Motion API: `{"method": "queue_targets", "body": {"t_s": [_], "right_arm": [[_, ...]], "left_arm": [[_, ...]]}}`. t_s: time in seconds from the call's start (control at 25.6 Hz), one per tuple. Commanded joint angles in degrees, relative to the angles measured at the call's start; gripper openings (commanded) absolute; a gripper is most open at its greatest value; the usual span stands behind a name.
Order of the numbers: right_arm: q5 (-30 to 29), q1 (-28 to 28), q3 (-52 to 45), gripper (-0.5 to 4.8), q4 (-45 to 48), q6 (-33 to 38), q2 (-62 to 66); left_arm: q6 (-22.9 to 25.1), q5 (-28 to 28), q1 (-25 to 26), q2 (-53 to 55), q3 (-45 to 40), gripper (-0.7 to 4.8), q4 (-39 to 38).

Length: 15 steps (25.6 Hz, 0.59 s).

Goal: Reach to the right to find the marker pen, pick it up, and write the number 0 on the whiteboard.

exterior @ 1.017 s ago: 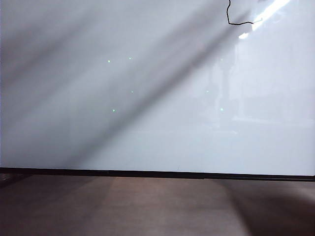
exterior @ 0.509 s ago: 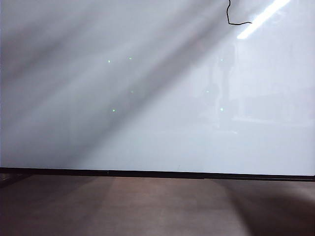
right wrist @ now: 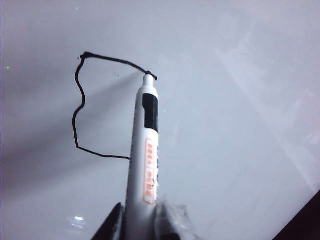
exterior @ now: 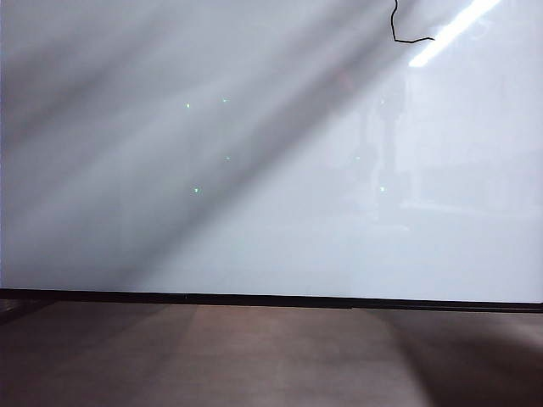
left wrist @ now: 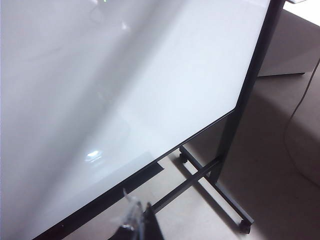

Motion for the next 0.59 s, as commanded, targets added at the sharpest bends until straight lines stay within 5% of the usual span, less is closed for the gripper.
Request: {"method": "queue_targets", "body": {"t_s": [0.04,0.59], "right_arm": [[0.11,-0.2,0.31,-0.05,1.7,0.0,0.04],[-3.17,-2.51,0.28,-0.05,2.27,0.04,0.81]], "left_arm": [[-0.11,0.24,0.04,-0.26,0.44,-0.05,0.55],[0.11,0.24,0.07,-0.2,0.37,-0.05,1.62]]}}
